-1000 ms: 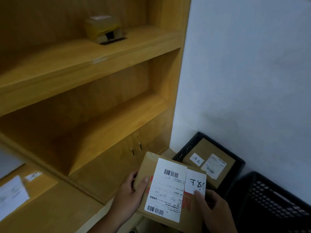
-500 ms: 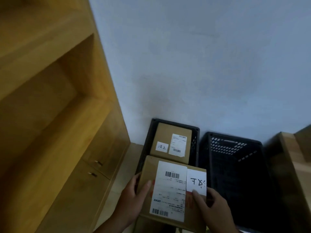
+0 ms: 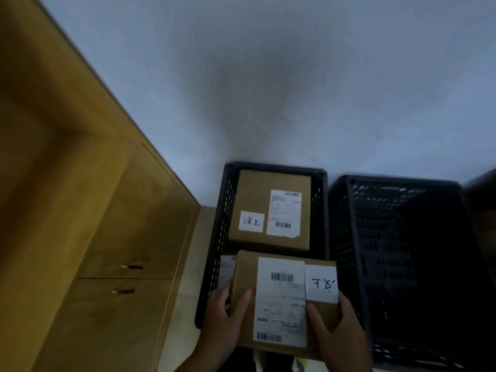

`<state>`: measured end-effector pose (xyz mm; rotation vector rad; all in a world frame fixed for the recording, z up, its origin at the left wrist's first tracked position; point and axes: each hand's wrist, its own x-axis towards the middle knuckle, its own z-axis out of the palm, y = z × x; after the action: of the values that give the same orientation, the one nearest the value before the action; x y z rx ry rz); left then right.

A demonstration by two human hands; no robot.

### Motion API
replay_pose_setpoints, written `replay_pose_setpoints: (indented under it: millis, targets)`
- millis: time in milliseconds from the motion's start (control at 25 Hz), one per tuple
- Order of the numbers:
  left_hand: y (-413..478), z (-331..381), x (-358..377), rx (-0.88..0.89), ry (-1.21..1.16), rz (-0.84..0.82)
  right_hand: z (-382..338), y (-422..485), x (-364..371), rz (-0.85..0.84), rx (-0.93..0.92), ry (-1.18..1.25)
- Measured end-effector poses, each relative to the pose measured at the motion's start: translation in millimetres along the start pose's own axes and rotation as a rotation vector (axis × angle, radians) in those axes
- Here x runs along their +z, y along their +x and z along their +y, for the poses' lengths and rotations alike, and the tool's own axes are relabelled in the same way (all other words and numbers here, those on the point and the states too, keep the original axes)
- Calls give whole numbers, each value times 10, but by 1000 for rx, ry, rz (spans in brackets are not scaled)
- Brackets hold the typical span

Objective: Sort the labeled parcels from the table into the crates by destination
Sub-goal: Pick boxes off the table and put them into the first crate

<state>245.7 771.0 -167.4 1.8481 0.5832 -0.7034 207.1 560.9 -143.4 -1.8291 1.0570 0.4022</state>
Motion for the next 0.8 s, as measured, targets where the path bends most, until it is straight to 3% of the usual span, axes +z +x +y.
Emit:
replay_pose_setpoints:
  millis: [400,600,800]
  targets:
    - [802,-392,219,-53,-33,-42,368,586,623,71,-81,-48]
    - [928,-570,267,-35,153,-92,572,651,756,109,-30,-130]
    - [957,-617,405,140,438,45,663,811,913,169,-19,-168]
